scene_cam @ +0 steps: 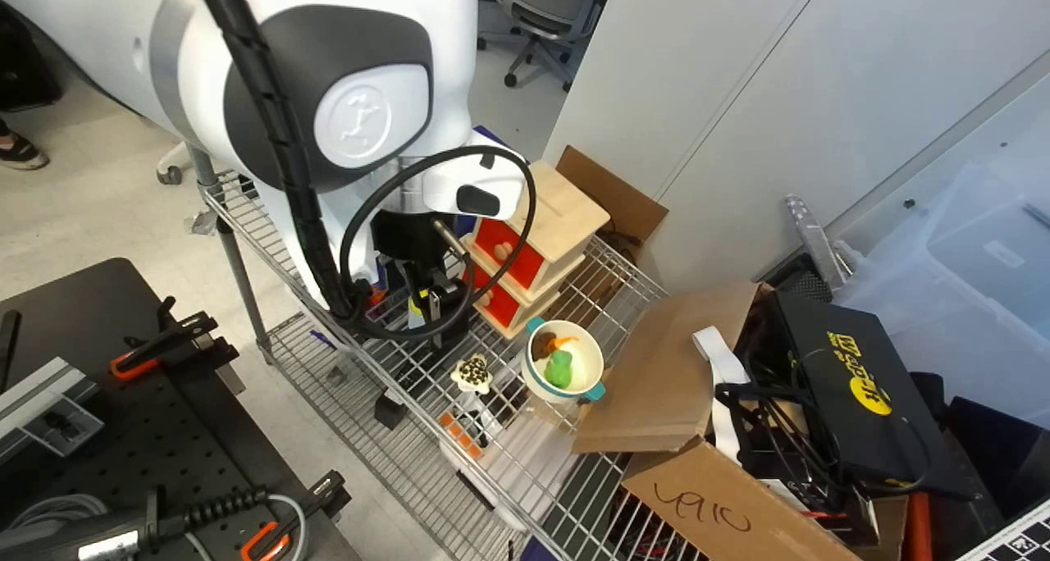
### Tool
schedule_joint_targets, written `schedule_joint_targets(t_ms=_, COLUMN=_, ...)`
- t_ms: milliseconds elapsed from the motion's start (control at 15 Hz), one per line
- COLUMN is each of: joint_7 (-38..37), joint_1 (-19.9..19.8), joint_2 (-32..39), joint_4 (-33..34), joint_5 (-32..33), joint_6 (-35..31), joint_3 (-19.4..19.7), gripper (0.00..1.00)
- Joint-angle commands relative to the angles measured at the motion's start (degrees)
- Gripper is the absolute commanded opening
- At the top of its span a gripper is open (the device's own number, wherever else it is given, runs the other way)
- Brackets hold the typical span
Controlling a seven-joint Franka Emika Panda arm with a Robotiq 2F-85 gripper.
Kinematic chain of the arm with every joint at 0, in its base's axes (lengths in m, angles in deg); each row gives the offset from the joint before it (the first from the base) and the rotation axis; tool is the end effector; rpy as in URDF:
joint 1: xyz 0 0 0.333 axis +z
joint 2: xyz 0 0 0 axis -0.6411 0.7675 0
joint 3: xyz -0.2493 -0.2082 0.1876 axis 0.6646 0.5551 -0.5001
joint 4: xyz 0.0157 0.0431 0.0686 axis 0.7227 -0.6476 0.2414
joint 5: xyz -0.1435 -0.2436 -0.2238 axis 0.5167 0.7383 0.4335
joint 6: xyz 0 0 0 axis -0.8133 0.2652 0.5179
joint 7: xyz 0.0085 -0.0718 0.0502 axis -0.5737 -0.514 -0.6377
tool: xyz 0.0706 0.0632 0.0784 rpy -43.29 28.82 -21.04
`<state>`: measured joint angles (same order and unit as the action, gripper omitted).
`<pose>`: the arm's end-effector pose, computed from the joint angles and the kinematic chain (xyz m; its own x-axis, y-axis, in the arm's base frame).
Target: Open the top drawer
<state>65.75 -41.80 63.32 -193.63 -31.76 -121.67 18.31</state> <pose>0.4824 -0.0382 0.3673 0.9832 -0.1753 0.0503 -0.1820 -0.9611 0.2079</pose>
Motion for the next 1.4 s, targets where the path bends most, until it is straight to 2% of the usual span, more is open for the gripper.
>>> schedule_joint_targets(t_ms=0, joint_7=-1.65, joint_1=0.49, joint_2=2.01, joint_4=1.91, joint_5=-1.19, joint_6=-0.66, joint_3=0.33, gripper=1.00)
schedule_joint_targets(t_ms=600, joint_7=5.66, joint_1=1.35, joint_2=5.72, joint_4=4.53, joint_5=-5.31, joint_6=0.86, joint_3=-0.23, gripper=1.00)
schedule_joint_targets(t_ms=1333, joint_7=12.07, joint_1=1.43, joint_2=7.20, joint_4=5.89, joint_5=-7.27, joint_6=0.08, joint_3=-0.36, gripper=1.00)
